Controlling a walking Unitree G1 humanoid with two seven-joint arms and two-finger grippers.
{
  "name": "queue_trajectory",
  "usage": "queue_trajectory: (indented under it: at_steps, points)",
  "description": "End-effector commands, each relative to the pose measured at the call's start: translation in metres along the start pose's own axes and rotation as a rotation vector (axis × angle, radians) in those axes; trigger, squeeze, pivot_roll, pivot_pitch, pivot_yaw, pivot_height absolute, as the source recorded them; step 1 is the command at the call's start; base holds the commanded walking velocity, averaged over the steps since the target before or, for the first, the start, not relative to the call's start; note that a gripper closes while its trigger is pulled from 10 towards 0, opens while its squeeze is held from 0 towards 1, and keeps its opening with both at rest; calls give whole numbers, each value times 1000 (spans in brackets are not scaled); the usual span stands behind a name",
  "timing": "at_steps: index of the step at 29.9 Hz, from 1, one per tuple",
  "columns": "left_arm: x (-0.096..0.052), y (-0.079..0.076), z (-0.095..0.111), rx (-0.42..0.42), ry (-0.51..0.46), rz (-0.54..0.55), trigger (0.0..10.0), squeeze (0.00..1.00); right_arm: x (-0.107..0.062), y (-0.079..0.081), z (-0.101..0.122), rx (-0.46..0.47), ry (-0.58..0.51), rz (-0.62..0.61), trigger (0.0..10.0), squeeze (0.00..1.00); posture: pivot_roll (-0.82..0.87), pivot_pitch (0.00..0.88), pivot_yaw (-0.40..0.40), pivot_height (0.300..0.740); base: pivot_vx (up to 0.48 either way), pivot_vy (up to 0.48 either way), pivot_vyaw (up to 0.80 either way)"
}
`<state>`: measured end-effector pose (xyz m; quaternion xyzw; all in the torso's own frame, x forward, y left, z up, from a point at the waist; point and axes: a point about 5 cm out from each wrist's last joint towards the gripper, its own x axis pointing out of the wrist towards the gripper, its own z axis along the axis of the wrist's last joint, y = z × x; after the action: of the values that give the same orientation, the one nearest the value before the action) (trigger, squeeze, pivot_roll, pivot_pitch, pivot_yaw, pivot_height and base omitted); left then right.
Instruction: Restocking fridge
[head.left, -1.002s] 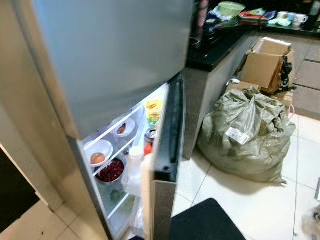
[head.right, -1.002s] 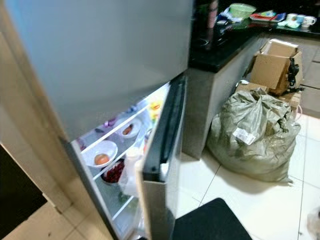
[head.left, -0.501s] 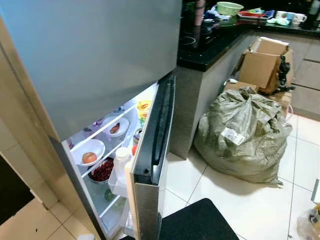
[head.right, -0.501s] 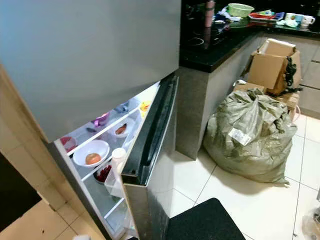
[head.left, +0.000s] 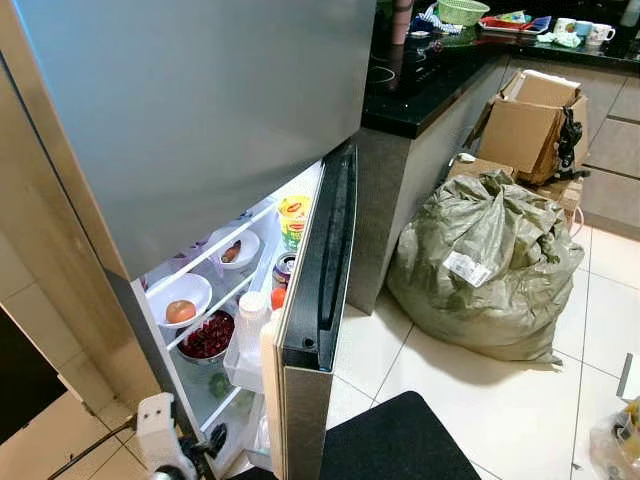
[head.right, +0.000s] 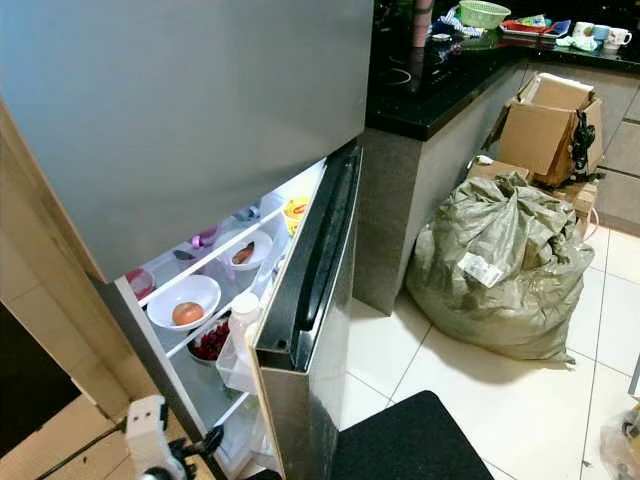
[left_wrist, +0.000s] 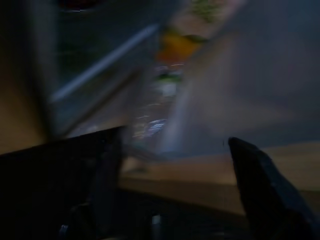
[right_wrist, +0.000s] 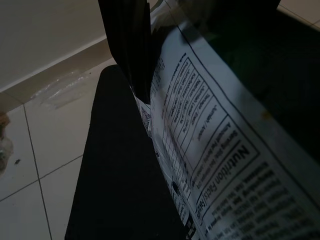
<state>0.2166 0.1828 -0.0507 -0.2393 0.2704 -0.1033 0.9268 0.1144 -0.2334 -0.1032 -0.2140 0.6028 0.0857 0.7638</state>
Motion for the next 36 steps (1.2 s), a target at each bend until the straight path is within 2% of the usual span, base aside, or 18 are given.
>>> queue_trajectory:
  at_steps: [1, 6, 8, 12, 14, 15, 16, 17, 18, 19, 20, 24, 28, 30, 32, 33, 34, 36]
  points:
    - [4, -9, -2, -18, 1, -62, 0, 0, 0, 0, -1, -3, -2, 1, 10000, 0, -35, 4, -6, 740, 0, 0, 0]
    - [15, -23, 8, 8, -36, -123, 0, 0, 0, 0, -2, -6, 1, 0, 10000, 0, -37, 2, -8, 740, 0, 0, 0]
    - [22, -26, 23, 65, -77, -80, 0, 0, 0, -1, -2, -7, 1, -1, 10000, 0, -42, 1, -7, 740, 0, 0, 0]
    - [23, -23, 28, 93, -83, -39, 0, 0, 0, -1, -2, -7, 1, -2, 10000, 0, -42, 0, -7, 740, 0, 0, 0]
    - [21, -15, 29, 149, -61, 42, 1529, 0, 0, -2, -2, -7, 1, -3, 10000, 0, -42, 0, -6, 740, 0, 0, 0]
    - [20, -10, 30, 157, -60, 76, 1725, 0, 0, -2, -2, -7, 0, -2, 10000, 0, -40, 2, -4, 740, 0, 0, 0]
    - [18, -6, 31, 165, -62, 109, 2471, 0, 0, -2, -2, -7, 0, -2, 10000, 0, -40, 2, -4, 740, 0, 0, 0]
    - [18, -6, 31, 165, -62, 109, 2471, 0, 0, -2, -2, -7, 0, -2, 10000, 0, -40, 2, -4, 740, 0, 0, 0]
    - [16, -3, 32, 160, -67, 131, 4039, 0, 0, -2, -2, -7, 0, -1, 10000, 0, -40, 2, -4, 740, 0, 0, 0]
    - [16, -2, 33, 156, -71, 144, 4039, 0, 0, -1, -2, -6, 0, 0, 10000, 0, -40, 2, -4, 740, 0, 0, 0]
    - [15, 0, 34, 151, -82, 166, 10000, 0, 0, -1, -2, -6, 0, 1, 10000, 0, -36, 7, -3, 740, 0, 0, 0]
    - [13, 6, 41, 122, -135, 233, 10000, 0, 0, 0, -2, -6, 0, 6, 10000, 0, -32, 9, -3, 740, 0, 0, 0]
    - [13, 7, 45, 70, -173, 241, 10000, 0, 0, 1, -2, -5, 0, 8, 10000, 0, -31, 9, -2, 740, 0, 0, 0]
    - [15, 4, 50, 8, -219, 210, 10000, 0, 0, 2, -2, -5, -1, 9, 10000, 0, -31, 9, -2, 740, 0, 0, 0]
    - [19, -4, 56, -58, -269, 134, 10000, 0, 0, 3, -1, -4, -2, 10, 10000, 0, -31, 9, -1, 740, 0, 0, 0]
    - [19, -4, 56, -58, -269, 134, 10000, 0, 0, 3, -1, -4, -2, 10, 10000, 0, -31, 9, -1, 740, 0, 0, 0]
    - [24, -14, 61, -82, -307, 43, 10000, 0, 0, 3, -1, -5, -2, 9, 10000, 0, -31, 9, -1, 740, 0, 0, 0]
    - [28, -24, 66, -104, -340, -35, 10000, 0, 0, 3, -1, -5, -2, 9, 10000, 0, -31, 9, -1, 740, 0, 0, 0]
